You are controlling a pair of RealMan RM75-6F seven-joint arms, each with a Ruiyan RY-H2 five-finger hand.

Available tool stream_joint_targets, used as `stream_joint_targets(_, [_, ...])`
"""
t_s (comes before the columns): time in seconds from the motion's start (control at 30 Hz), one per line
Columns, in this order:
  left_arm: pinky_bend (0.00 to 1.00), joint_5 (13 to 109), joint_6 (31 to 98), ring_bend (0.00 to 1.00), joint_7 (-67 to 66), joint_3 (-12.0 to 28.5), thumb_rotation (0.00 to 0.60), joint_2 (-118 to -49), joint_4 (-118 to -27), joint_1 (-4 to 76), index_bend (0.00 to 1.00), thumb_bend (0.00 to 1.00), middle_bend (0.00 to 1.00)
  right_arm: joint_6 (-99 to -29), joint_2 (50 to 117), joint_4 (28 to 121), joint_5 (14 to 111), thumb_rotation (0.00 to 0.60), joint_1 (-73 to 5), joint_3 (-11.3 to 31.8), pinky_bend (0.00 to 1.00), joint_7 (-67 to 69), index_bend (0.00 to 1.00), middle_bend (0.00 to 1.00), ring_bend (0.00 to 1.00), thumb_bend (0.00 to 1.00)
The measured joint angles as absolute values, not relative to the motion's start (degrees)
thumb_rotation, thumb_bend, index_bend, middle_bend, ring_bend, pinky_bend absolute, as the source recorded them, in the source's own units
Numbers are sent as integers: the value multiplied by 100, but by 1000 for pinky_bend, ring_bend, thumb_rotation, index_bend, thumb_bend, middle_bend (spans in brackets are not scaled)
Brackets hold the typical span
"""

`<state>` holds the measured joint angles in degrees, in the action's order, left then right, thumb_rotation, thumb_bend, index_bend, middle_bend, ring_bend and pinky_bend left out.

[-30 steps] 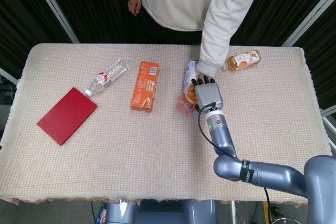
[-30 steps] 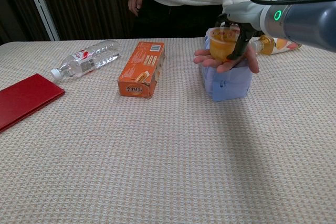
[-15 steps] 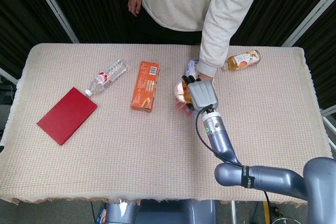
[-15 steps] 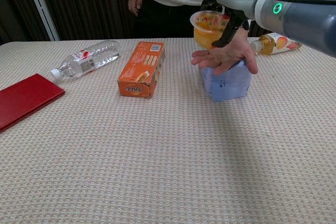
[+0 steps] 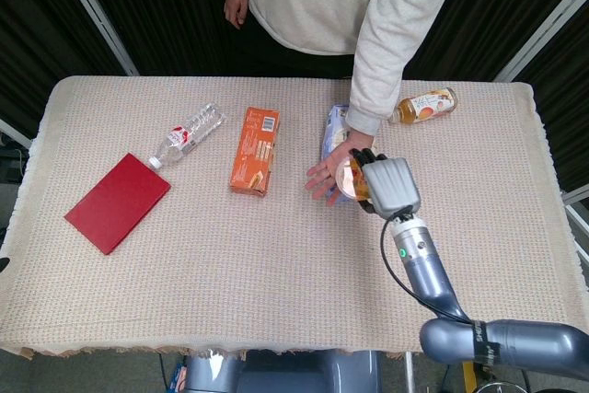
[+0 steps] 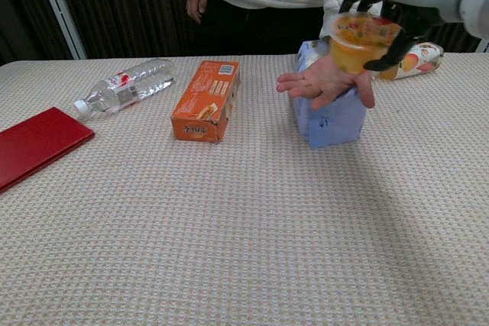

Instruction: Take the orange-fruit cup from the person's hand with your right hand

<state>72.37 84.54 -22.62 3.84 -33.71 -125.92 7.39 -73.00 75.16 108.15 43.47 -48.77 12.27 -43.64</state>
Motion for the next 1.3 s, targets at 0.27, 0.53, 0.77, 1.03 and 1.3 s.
stream_joint_targets(0.27, [0,7232,8563,0,-2315,403,600,-3393,-12640,709,16,151,0,-7362,6885,11133,5170,600,-3990,331,650,-3658,699,628,544,376])
stream_joint_targets(0.53, [0,7251,8614,0,-2417,412,600,-3455,-12668,709,16,152,0,-7199,7198,10773,5429,600,-3538,-127,574,-3304,558,424,355,321])
stream_joint_targets(0.77, [0,7238,8626,0,-2391,434,600,-3476,-12629,715,15,152,0,-6845,7654,10396,5137,600,-3443,-200,212,-3345,286,88,11,220])
stream_joint_targets(1.03, [0,7286,8652,0,-2318,445,600,-3474,-12600,702,13,152,0,-6860,7740,10326,5129,600,-3419,-175,14,-3607,149,0,0,172])
stream_joint_targets(1.3, [0,7395,8727,0,-2270,451,600,-3504,-12565,677,12,153,0,-7390,7516,10359,5687,600,-3168,-217,0,-3614,108,0,0,168])
